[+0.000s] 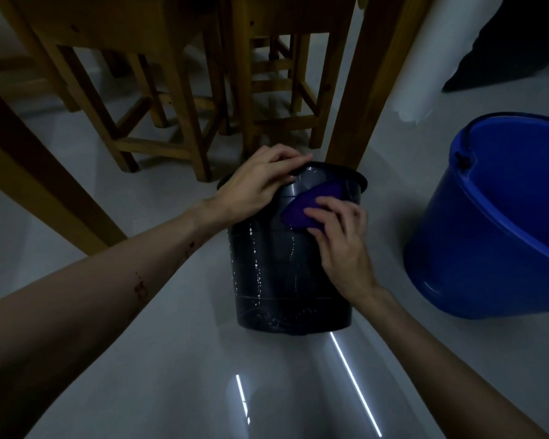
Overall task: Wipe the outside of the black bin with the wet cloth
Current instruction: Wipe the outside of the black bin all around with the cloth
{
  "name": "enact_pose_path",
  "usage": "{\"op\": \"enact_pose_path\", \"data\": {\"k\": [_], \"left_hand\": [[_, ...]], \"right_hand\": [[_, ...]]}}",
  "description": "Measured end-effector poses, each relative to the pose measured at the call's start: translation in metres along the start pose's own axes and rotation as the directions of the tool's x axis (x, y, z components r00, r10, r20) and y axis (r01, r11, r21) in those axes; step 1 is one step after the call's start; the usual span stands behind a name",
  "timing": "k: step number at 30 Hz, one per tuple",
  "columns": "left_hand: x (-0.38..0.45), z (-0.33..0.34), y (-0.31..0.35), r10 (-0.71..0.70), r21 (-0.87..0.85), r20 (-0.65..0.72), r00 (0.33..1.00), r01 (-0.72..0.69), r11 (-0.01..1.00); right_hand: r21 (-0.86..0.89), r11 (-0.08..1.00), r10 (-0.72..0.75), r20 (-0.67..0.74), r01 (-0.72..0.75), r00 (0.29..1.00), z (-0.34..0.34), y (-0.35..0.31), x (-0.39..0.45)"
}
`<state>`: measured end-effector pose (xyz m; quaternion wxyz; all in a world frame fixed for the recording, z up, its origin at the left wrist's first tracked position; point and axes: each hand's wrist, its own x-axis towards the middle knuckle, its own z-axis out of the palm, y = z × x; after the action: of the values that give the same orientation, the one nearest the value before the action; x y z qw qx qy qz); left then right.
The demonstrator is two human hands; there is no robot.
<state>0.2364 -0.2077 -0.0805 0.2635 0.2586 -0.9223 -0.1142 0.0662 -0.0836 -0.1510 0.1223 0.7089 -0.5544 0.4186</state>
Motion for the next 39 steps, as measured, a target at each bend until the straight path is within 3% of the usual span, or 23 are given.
{"op": "enact_pose_path", "data": {"k": [9,16,18,20,23,26,33,39], "left_hand": [[0.003,0.005,0.0,-0.027,-0.076,-0.04,0.999,0.024,0.997],[0.005,-0.001,0.0,-0.04,-0.119,-0.026,0.999,0.037,0.992],[0.007,-0.004,0.003,-0.039,-0.119,-0.022,0.999,0.036,0.992],[0.011,-0.005,0.011,-0.031,-0.112,-0.038,0.999,0.027,0.993],[0.014,-0.007,0.015,-0.132,-0.077,-0.073,0.989,0.126,0.989],[0.008,-0.003,0.007,-0.272,-0.056,-0.009,0.962,0.271,0.961],[0.006,0.001,0.003,-0.113,-0.066,0.066,0.991,0.118,0.991],[0.013,0.0,0.004,-0.088,-0.048,0.058,0.994,0.091,0.995]], "right_hand": [[0.017,0.955,-0.294,0.195,0.297,0.935,-0.009,-0.014,-0.102],[0.036,0.926,-0.372,0.256,0.376,0.892,-0.034,-0.012,-0.111],[0.003,0.973,-0.228,0.151,0.23,0.962,-0.039,-0.006,-0.085],[0.04,0.996,0.083,0.001,-0.083,0.997,-0.038,0.003,-0.056],[0.18,0.882,0.459,-0.12,-0.435,0.88,-0.029,0.016,-0.023],[0.208,0.841,0.528,-0.119,-0.499,0.841,-0.017,0.02,-0.012],[0.137,0.904,0.414,-0.042,-0.405,0.909,-0.009,0.015,-0.008],[0.013,1.0,0.026,0.013,-0.027,1.0,-0.006,-0.006,-0.027]]}}
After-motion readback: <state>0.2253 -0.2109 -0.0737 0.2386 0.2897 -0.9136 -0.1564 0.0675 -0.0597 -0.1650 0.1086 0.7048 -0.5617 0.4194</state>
